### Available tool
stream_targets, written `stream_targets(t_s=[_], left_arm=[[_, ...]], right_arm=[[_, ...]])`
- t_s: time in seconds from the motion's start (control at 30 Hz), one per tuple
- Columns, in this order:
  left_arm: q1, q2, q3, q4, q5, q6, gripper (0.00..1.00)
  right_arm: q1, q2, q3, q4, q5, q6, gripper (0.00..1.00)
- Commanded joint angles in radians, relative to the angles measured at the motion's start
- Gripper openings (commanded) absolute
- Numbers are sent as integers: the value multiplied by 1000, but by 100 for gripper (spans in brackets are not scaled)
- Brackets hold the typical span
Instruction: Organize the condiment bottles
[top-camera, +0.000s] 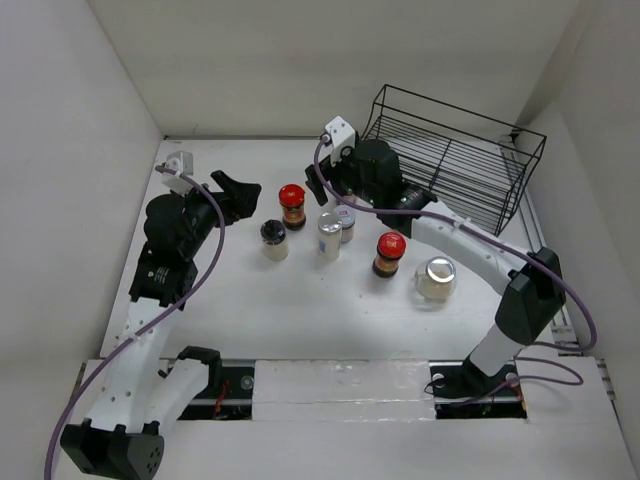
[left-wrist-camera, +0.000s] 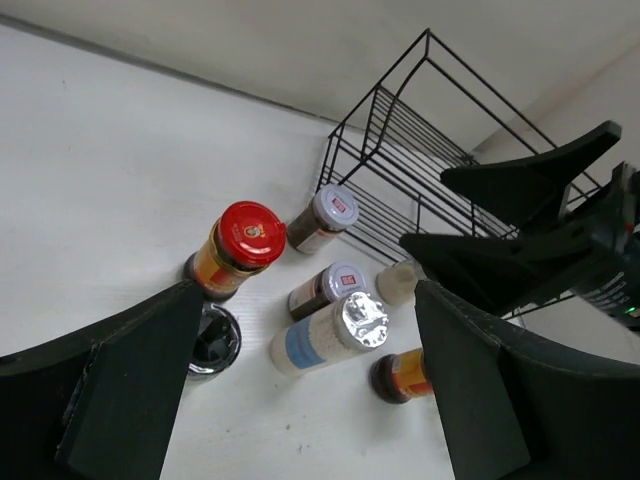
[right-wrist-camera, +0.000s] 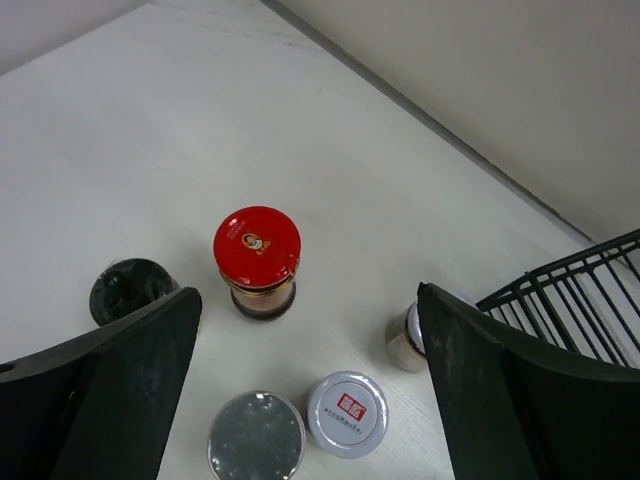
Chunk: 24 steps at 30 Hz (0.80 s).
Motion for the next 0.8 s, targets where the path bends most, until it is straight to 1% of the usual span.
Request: stream_targets(t_s=[0.0,0.03,0.07,0.1,0.13,0.17,0.2,0.23,0.27,0.3,0.37,0.4,0.43,0.47,0.5,0.53,0.57,0.6,0.63,0.77], left_arm=[[-2,-17,-6,51,8,20,83],[-2,-17,-6,51,-8,32,82],[-2,-29,-18,51,-17,32,79],[-2,-29,-30,60,-17,32,76],[-2,-29,-39,69,-28,32,69],[-2,-29,-39,69,-43,32,55],[-2,-29,-49,69,-52,41,47],[-2,-29,-49,56,-66,41,38],[-2,-29,-49,56,-66,41,26],[-2,-29,-49,56,-77,41,15],[-2,-29,-39,56,-86,41,17],[-2,-29,-39,56,-86,41,21],[-2,-19,-39,56,-86,41,30],[-2,-19,-29,43,-86,41,47],[-2,-19,-29,43,-86,41,54],[-2,-19,-29,43,-86,41,61],[-2,-19,-29,43,-86,41,65],[7,-19,-29,43,-97,41,69],[7,-8,-29,43,-97,41,70],[7,-8,-29,43,-83,41,70]], right_arm=[[-12,30,66,36,-23,7,93],[-12,44,75,36,-42,7,77],[-12,72,94,36,-57,7,39],[-12,84,103,27,-68,21,18],[-12,96,115,27,-68,21,7],[-12,108,126,18,-68,30,5],[-12,133,147,4,-68,30,20],[-12,145,157,4,-68,30,37],[-3,159,167,-13,-68,30,57],[-3,185,195,-45,-68,30,85],[-3,195,207,-56,-57,30,98],[-3,208,207,-65,-57,30,100],[-3,225,207,-65,-72,30,100],[-3,236,221,-65,-86,30,100],[6,250,221,-65,-86,30,100],[6,282,259,-89,-86,30,100],[6,297,275,-99,-86,39,100],[6,314,292,-99,-102,39,100],[6,346,327,-126,-112,39,100],[16,404,379,-135,-146,39,100]])
